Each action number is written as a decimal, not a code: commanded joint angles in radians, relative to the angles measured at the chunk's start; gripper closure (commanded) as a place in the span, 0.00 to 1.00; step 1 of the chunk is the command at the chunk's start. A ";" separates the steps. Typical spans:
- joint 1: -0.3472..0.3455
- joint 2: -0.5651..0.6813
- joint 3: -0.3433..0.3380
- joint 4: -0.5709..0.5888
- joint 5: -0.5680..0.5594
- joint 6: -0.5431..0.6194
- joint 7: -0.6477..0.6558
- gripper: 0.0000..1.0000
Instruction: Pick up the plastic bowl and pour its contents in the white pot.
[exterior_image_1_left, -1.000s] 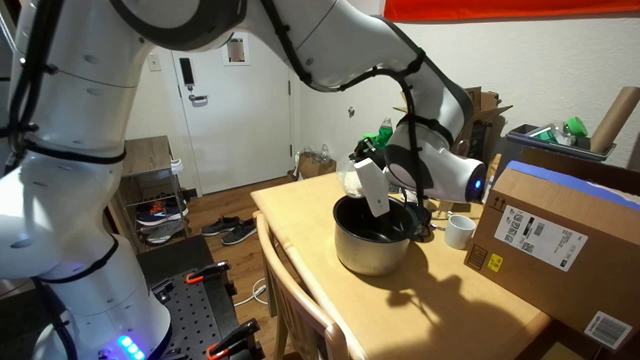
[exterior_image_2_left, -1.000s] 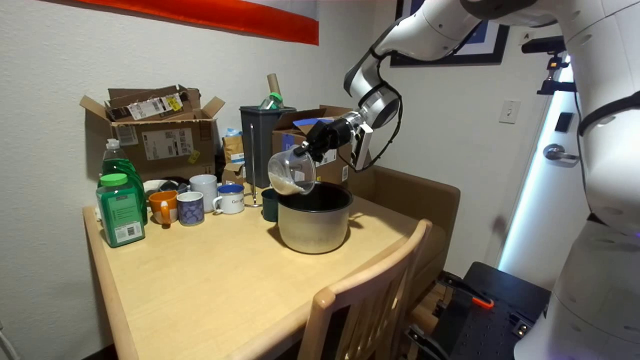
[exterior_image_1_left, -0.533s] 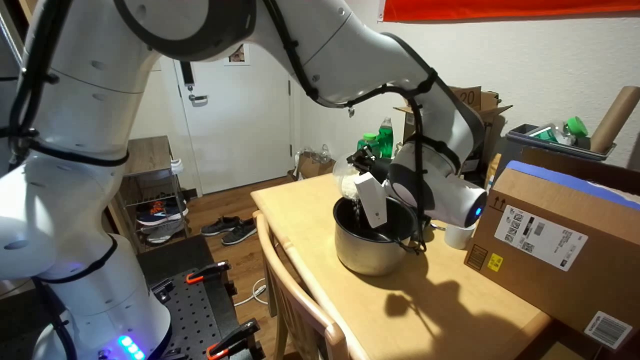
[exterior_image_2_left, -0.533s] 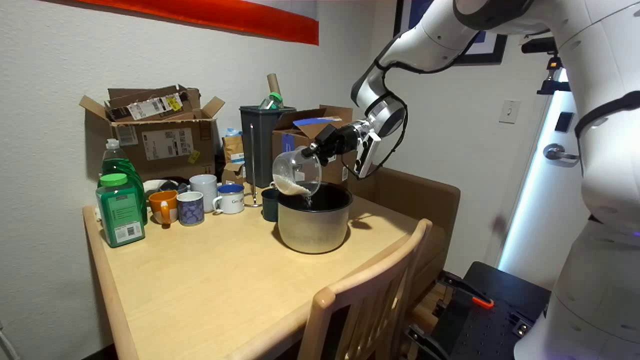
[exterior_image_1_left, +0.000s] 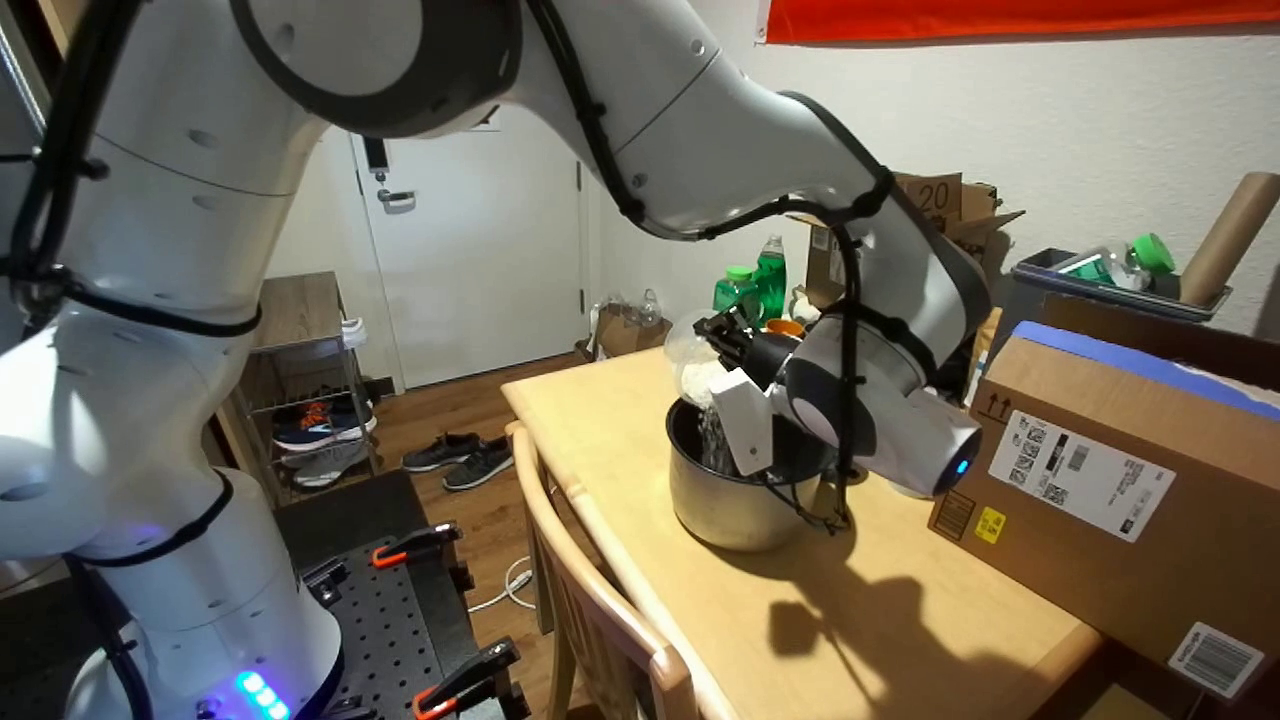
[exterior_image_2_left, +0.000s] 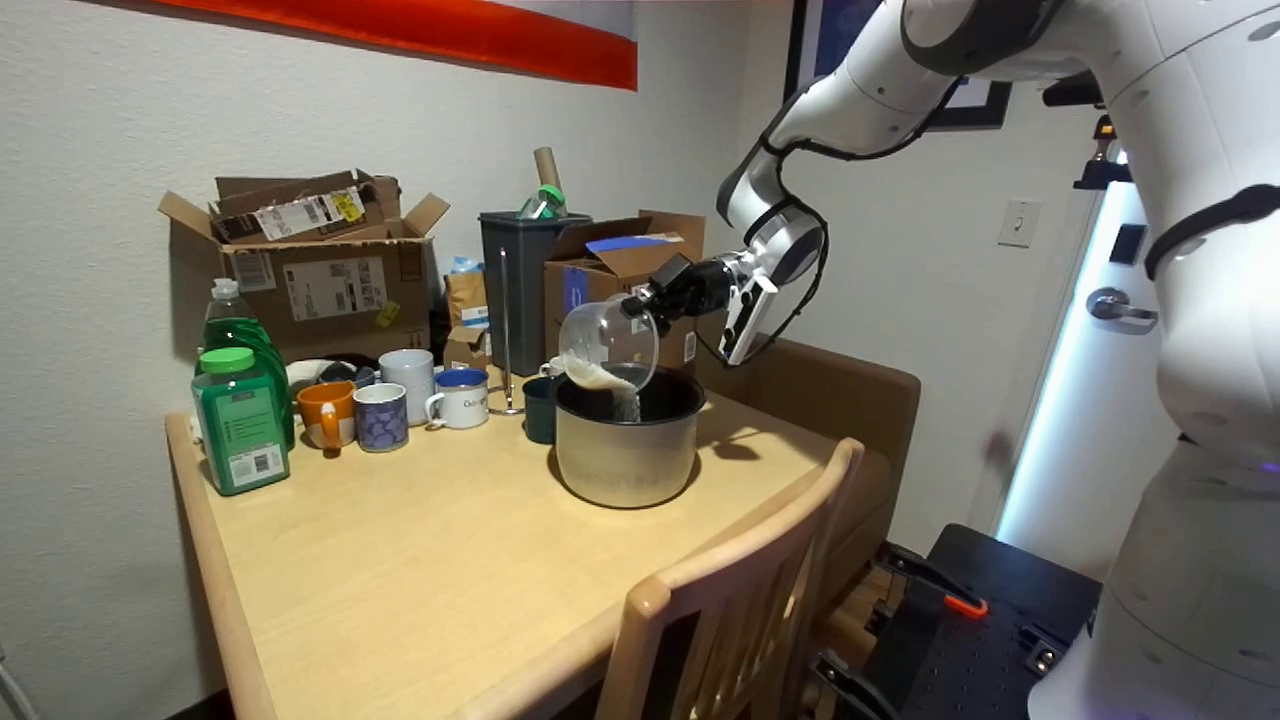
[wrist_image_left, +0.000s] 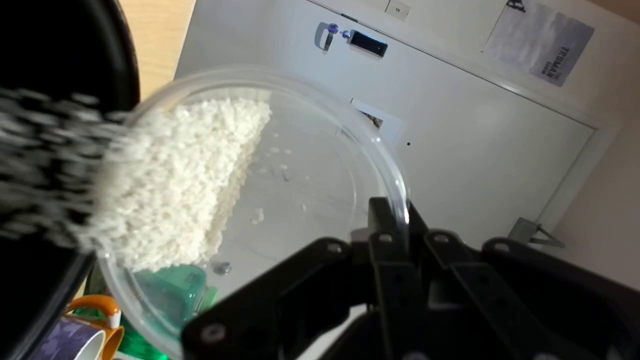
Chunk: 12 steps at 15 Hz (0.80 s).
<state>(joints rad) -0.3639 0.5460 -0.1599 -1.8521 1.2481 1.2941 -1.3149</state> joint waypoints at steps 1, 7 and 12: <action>-0.006 0.010 -0.013 0.018 0.023 -0.049 -0.010 0.98; -0.008 0.013 -0.018 0.027 0.032 -0.050 -0.002 0.98; -0.014 0.017 -0.025 0.049 0.038 -0.055 0.009 0.98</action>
<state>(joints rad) -0.3718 0.5491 -0.1741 -1.8375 1.2651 1.2819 -1.3147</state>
